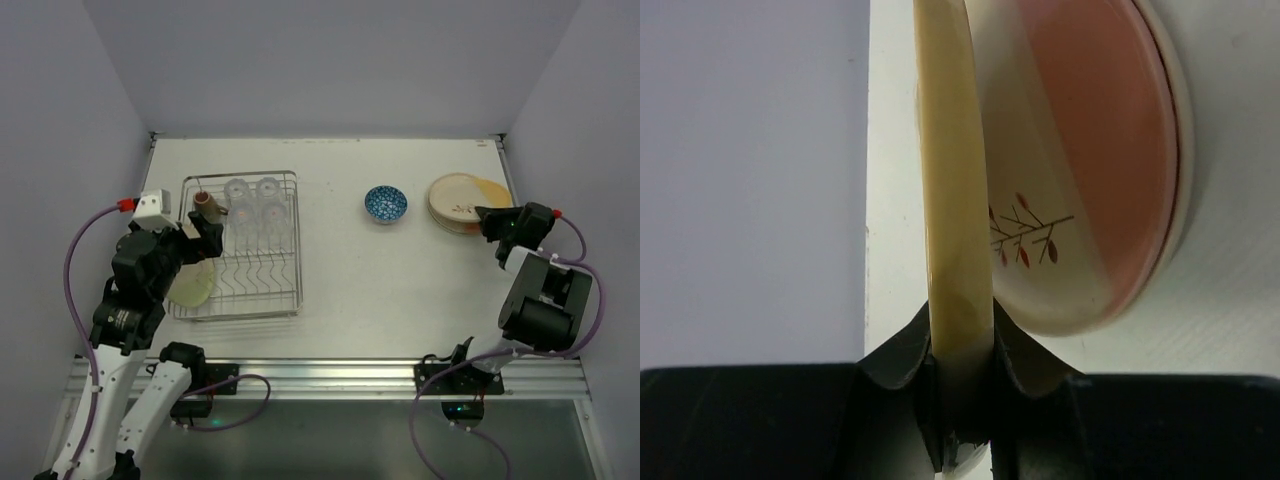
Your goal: Unload the mixed dishes from the dish rack
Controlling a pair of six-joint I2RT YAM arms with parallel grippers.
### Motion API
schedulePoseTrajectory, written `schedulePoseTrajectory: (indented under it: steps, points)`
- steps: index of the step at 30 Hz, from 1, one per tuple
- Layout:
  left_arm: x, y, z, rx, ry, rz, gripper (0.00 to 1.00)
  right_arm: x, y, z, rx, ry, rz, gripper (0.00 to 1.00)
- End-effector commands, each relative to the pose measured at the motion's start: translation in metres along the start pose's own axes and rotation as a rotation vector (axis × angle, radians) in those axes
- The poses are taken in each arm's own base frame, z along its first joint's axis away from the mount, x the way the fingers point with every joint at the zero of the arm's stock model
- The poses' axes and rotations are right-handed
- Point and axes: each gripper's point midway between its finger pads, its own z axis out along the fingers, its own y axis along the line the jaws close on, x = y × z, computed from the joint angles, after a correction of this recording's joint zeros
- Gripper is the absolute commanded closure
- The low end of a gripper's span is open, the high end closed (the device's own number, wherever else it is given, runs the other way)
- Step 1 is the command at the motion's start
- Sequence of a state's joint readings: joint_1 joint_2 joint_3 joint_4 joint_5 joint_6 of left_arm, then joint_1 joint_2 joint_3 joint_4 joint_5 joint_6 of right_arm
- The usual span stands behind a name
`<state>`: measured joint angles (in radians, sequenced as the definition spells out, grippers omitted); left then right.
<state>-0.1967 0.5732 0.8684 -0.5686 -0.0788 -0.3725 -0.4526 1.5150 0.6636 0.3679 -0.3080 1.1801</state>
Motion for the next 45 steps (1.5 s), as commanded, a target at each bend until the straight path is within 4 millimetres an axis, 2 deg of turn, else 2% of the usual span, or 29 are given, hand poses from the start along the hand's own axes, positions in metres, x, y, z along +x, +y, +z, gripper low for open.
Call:
schedulePoseTrajectory:
  steps: [1, 4, 8, 14, 22, 23, 24, 26, 31, 32, 34, 45]
  points:
    - [0.004, 0.006, 0.000, -0.020, 0.002, 0.050, 0.00, -0.027, 0.087, 0.001, -0.283, -0.061, -0.124, 0.96]
    - [0.007, 0.003, 0.000, -0.003, 0.008, 0.050, 0.00, -0.027, 0.075, 0.015, -0.250, -0.044, -0.106, 0.91]
    - [0.007, 0.001, -0.001, 0.005, 0.009, 0.057, 0.00, -0.026, 0.064, 0.025, -0.224, -0.024, -0.080, 0.79]
    - [0.007, -0.001, -0.001, 0.015, 0.010, 0.059, 0.00, -0.027, 0.064, 0.029, -0.207, -0.019, -0.077, 0.58]
    - [0.007, -0.002, -0.002, 0.021, 0.012, 0.061, 0.00, -0.034, 0.047, 0.043, -0.028, 0.012, -0.119, 0.34]
    - [0.006, -0.002, -0.002, 0.023, 0.011, 0.061, 0.00, -0.037, 0.053, 0.044, -0.016, 0.010, -0.133, 0.34]
    - [0.006, -0.003, -0.002, 0.025, 0.012, 0.061, 0.00, -0.035, 0.039, 0.046, 0.040, 0.023, -0.145, 0.33]
    - [0.006, -0.003, -0.002, 0.026, 0.012, 0.062, 0.00, -0.036, 0.037, 0.048, 0.065, 0.027, -0.160, 0.31]
    - [0.008, -0.004, -0.001, 0.034, 0.016, 0.062, 0.00, -0.034, 0.016, 0.050, 0.188, 0.033, -0.228, 0.29]
    - [0.007, -0.004, -0.001, 0.036, 0.017, 0.062, 0.00, -0.033, 0.022, 0.051, 0.188, 0.034, -0.248, 0.28]
    - [0.008, -0.005, -0.001, 0.038, 0.019, 0.063, 0.00, -0.030, 0.015, 0.052, 0.229, 0.045, -0.281, 0.28]
    - [0.006, -0.008, -0.005, 0.056, 0.030, 0.083, 0.00, -0.024, 0.007, 0.060, 0.386, 0.041, -0.448, 0.25]
